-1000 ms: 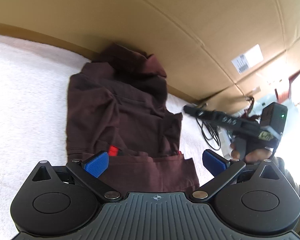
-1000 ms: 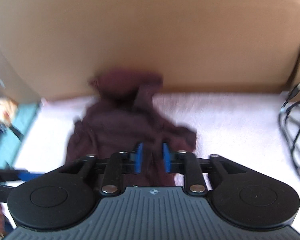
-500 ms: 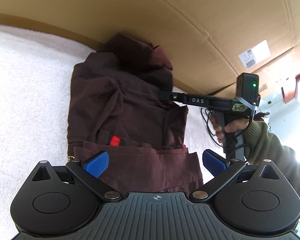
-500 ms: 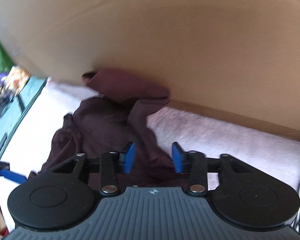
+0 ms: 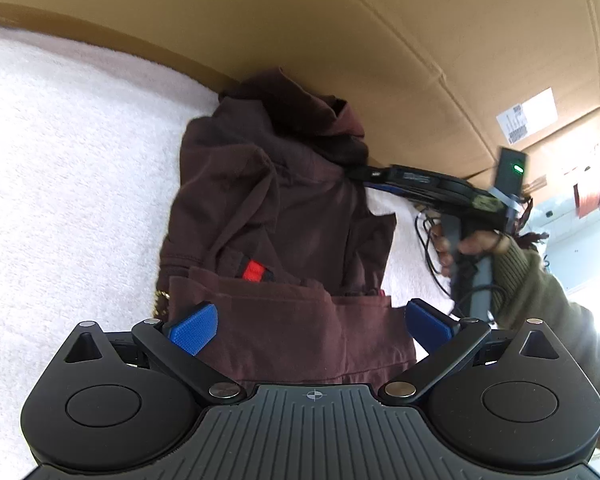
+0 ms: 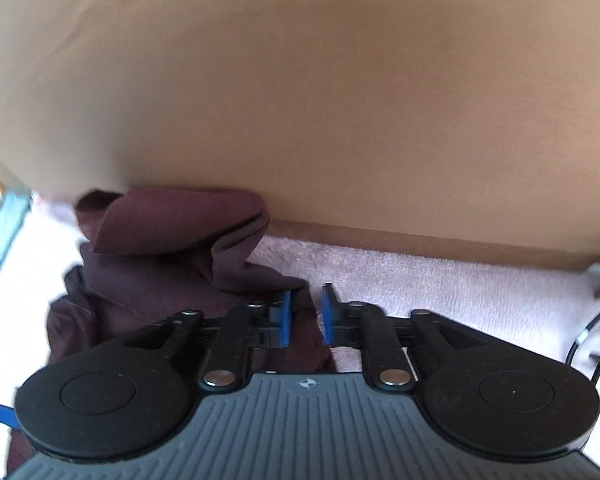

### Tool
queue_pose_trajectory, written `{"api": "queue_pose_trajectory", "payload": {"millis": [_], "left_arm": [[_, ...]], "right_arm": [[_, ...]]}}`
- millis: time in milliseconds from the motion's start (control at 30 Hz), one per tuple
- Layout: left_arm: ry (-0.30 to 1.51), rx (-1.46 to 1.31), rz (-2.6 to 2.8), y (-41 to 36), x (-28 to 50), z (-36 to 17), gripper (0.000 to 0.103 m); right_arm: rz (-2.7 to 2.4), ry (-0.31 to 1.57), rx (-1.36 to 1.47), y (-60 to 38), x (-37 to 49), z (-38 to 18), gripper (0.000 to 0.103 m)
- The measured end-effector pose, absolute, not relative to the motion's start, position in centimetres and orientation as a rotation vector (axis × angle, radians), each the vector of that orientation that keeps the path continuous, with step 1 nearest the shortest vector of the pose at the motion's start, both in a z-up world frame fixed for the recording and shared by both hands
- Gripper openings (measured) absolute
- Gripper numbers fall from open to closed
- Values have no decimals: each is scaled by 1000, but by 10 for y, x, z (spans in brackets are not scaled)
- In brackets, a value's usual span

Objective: Fold clothes

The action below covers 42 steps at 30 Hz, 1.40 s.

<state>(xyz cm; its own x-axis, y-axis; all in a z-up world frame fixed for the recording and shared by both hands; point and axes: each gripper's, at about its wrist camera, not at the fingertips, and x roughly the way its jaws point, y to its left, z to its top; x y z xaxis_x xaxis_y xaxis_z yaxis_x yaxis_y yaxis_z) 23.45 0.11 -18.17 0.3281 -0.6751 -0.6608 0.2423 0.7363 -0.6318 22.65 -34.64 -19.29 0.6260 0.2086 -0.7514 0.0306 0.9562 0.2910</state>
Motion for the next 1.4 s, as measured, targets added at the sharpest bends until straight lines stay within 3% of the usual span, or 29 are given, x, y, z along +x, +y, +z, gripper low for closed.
{"api": "queue_pose_trajectory", "payload": {"millis": [33, 67, 233, 400, 600, 933, 1400], "left_arm": [[1075, -471, -627, 3, 236, -181, 103], [1071, -477, -624, 4, 237, -180, 103], [1061, -502, -632, 6, 243, -179, 103], [1070, -487, -641, 0, 243, -179, 103], [1080, -467, -640, 2, 231, -181, 103], [1092, -466, -614, 6, 224, -179, 103], [1101, -428, -607, 2, 218, -176, 103]], "right_arm": [[84, 868, 302, -349, 221, -187, 52], [64, 843, 309, -351, 215, -181, 55], [186, 750, 290, -324, 185, -145, 53], [424, 842, 284, -271, 190, -153, 41], [463, 938, 231, -234, 194, -178, 41], [328, 972, -98, -195, 184, -173, 39], [285, 971, -45, -216, 183, -171, 42]]}}
